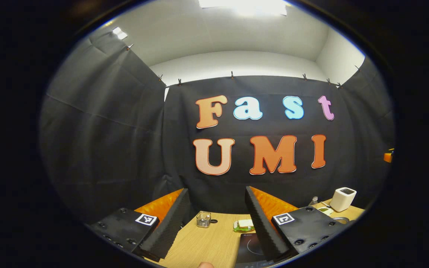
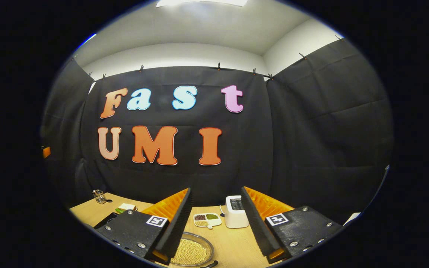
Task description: First push the handle of the pot to place it horizontally, then grasp the pot with both hands and set it on the induction cooktop.
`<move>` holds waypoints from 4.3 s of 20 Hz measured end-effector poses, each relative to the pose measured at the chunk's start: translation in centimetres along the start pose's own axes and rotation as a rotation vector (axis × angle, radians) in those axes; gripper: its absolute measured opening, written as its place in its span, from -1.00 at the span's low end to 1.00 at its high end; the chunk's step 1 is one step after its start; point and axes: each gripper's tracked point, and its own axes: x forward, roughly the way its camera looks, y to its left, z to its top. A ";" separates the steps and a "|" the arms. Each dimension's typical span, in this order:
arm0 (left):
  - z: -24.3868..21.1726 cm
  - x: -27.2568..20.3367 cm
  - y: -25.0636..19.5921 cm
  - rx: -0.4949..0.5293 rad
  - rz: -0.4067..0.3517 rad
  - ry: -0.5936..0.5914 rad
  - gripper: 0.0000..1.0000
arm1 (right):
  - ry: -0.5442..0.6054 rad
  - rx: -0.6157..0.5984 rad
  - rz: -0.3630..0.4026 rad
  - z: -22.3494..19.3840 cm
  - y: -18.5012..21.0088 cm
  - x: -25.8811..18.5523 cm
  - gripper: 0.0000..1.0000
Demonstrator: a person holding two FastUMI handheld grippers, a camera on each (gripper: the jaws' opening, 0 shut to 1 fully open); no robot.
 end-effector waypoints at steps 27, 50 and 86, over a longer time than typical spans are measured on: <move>-1.1 0.3 -0.3 0.030 0.041 0.036 0.96 | 0.417 -0.041 0.165 -20.6 3.5 -3.1 -1.00; -2.4 0.9 -1.1 0.034 0.029 0.058 0.97 | 0.864 0.049 0.244 -38.1 6.7 -8.7 -1.00; -3.7 2.6 -0.9 0.035 0.053 0.083 0.97 | 0.881 0.283 0.038 -39.3 1.5 -1.8 -1.00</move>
